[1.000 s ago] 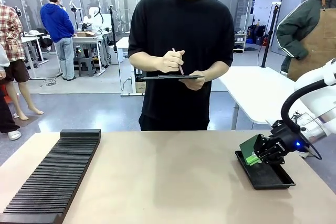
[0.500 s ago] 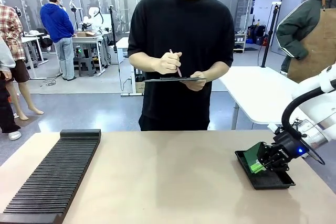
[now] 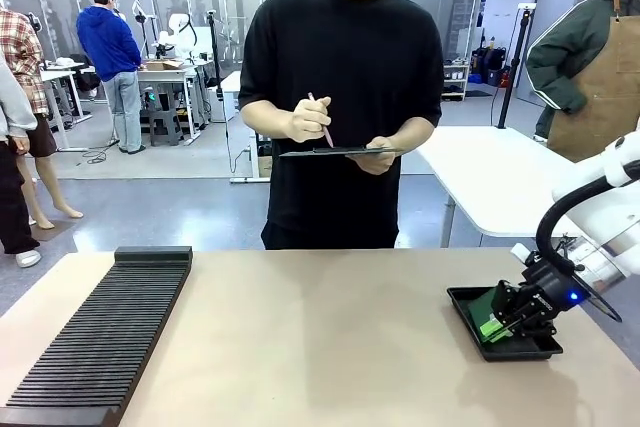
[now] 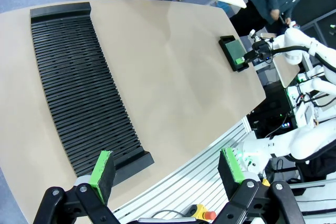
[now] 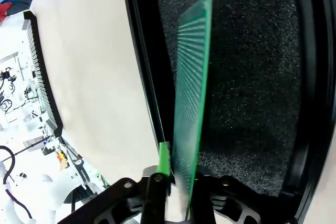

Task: Inspect the PCB.
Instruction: Place the Blank PCB in the ESD tray.

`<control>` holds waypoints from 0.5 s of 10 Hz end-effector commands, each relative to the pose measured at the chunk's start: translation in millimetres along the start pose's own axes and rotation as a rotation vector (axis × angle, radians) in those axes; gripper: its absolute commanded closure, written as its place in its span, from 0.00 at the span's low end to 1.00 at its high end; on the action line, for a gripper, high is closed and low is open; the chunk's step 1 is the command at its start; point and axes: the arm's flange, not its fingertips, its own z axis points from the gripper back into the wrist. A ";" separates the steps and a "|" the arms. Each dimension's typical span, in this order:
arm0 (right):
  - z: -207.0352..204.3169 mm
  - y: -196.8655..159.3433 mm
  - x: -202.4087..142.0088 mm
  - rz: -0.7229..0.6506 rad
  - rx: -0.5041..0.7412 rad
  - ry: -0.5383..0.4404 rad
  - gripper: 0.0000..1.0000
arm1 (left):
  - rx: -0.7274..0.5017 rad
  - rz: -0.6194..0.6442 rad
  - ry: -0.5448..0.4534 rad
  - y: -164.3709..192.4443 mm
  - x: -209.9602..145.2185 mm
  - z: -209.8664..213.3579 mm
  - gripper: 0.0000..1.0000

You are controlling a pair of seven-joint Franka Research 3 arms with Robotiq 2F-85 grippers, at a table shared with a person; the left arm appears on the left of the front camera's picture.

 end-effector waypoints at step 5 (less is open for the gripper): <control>14.4 25.6 -11.9 -0.080 -0.170 -0.032 0.00 | 0.009 -0.006 0.007 -1.2 0.5 -0.2 0.00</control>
